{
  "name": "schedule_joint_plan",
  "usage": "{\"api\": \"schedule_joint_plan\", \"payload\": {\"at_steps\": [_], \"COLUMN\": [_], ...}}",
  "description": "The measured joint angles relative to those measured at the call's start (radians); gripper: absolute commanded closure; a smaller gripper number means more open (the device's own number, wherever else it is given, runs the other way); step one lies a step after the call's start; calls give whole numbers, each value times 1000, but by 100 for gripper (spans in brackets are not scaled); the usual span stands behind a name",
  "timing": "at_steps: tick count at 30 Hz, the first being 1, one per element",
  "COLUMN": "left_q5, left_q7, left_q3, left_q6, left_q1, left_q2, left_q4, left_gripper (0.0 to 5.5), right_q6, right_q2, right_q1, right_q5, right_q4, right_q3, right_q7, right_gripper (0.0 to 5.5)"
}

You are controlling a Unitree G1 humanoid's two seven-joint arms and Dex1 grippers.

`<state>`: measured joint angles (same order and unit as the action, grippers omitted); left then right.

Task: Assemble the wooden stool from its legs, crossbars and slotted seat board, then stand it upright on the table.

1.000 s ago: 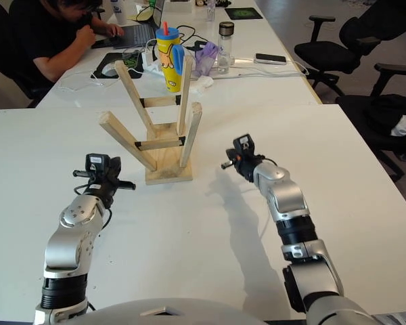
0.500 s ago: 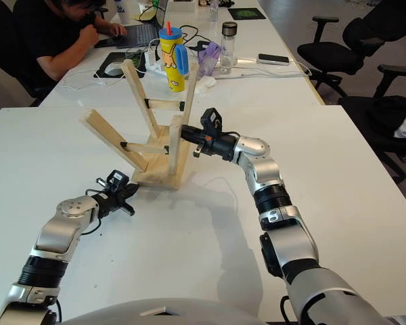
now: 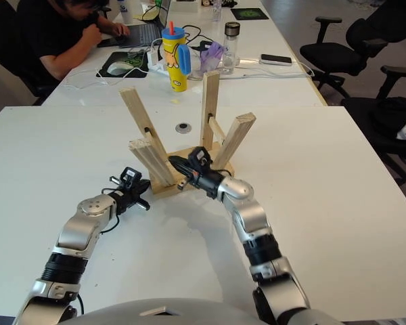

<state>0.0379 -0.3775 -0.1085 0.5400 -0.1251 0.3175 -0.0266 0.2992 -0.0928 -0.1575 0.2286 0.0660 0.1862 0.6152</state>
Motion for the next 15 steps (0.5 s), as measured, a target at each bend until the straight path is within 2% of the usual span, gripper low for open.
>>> {"api": "schedule_joint_plan", "payload": {"at_steps": [4, 6, 10, 15], "left_q5": [-9, -10, -21, -32], "left_q7": [35, 45, 52, 37], "left_q3": [3, 12, 17, -29], "left_q6": [1, 5, 44, 92], "left_q1": [33, 55, 105, 115], "left_q2": [-11, -10, 8, 23], "left_q4": [-30, -51, -127, -184], "left_gripper": [545, 545, 545, 545], "right_q6": [116, 123, 64, -73], "right_q2": [-39, -77, -188, -194], "right_q1": [149, 194, 123, -80], "right_q5": [99, 87, -56, -111], "right_q4": [205, 197, -56, -349], "right_q3": [-37, -93, -247, -216], "right_q7": [-16, -57, -240, -245], "right_gripper": [550, 550, 550, 550]}}
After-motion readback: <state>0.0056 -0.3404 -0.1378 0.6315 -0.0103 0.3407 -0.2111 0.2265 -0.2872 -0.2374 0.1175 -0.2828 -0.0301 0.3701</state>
